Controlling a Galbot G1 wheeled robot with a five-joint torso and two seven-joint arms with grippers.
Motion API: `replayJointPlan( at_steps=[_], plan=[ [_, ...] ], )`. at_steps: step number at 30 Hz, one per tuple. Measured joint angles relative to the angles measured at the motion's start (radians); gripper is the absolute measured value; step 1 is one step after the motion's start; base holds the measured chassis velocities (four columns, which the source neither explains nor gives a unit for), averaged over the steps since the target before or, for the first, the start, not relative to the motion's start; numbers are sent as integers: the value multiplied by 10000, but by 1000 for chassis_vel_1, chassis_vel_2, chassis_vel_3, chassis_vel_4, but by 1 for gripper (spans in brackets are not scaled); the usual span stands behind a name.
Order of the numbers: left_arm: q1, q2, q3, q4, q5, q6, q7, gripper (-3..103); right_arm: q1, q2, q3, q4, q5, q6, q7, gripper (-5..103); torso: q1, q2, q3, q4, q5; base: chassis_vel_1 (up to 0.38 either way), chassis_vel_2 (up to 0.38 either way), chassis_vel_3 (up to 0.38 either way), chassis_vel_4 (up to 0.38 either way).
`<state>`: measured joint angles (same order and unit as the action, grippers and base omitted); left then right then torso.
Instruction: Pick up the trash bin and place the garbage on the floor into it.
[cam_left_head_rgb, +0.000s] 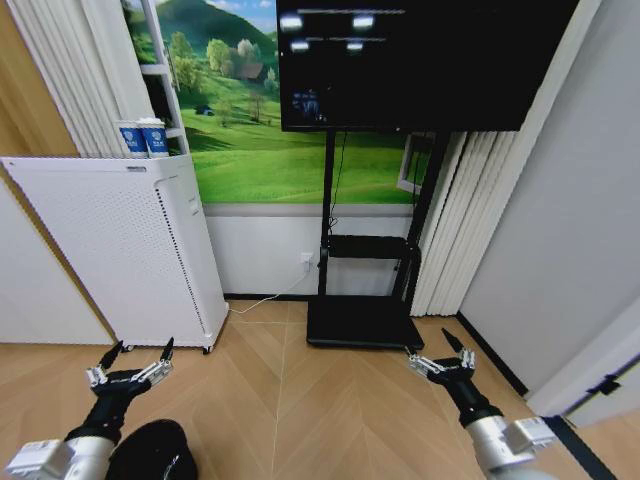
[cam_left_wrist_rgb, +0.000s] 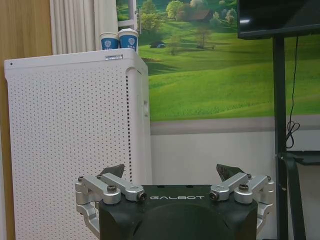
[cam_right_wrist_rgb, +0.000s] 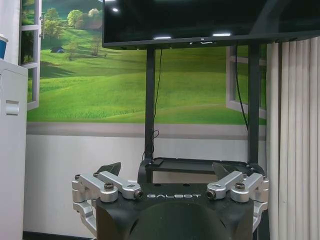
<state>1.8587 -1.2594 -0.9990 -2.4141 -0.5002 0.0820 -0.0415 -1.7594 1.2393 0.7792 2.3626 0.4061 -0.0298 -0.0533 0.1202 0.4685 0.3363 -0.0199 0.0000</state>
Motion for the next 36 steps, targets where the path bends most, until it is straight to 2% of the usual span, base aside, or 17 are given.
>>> replayJointPlan(
  at_steps=[36],
  plan=[
    [0,0,0,0,0,0,0,100,0,0,0,0,0,0,0,100,597,1486,885,2,0,0,0,0,0]
  ],
)
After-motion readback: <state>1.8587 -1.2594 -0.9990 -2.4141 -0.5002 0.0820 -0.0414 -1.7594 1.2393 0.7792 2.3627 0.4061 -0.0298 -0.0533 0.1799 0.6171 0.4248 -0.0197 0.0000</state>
